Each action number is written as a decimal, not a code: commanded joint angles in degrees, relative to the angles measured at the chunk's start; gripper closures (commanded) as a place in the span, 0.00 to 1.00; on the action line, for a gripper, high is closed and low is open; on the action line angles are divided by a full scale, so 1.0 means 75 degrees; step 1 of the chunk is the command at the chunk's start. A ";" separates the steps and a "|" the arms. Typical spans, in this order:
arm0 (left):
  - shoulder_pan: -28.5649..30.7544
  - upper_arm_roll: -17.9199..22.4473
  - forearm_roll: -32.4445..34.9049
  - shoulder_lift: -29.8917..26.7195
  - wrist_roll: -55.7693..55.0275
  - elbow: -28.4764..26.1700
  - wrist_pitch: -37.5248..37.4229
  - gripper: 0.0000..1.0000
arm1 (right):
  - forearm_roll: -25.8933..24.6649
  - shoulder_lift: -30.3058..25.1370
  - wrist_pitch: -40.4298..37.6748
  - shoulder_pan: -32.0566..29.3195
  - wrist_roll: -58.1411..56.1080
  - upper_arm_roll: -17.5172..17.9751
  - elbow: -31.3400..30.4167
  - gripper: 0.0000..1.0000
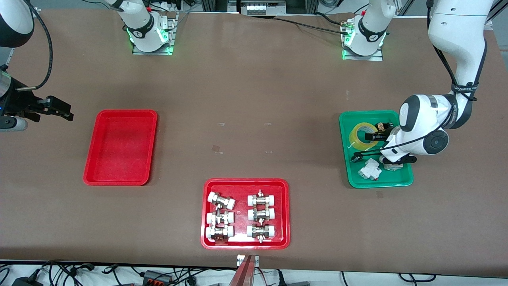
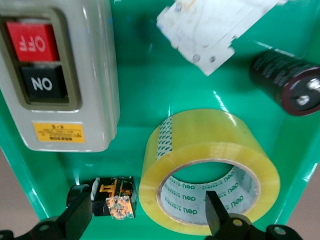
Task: Left arm passes tape to right arm into tray
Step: 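Lower the left gripper onto the yellow tape roll in the green tray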
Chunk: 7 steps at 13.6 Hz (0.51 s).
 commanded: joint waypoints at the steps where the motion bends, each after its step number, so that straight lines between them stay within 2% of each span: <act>1: 0.0050 -0.0022 -0.0166 -0.0083 -0.0128 -0.0245 0.0189 0.00 | 0.0012 -0.0102 0.0064 0.0018 0.0012 0.0008 -0.0090 0.00; 3: 0.0026 -0.0034 -0.0178 -0.0048 -0.0490 -0.0256 0.0177 0.00 | 0.0012 -0.0102 0.0064 0.0018 0.0012 0.0008 -0.0090 0.00; 7: 0.0014 -0.0034 -0.0178 -0.0059 -0.0598 -0.0280 0.0142 0.26 | 0.0012 -0.0102 0.0029 0.0006 0.0000 0.0008 -0.0102 0.00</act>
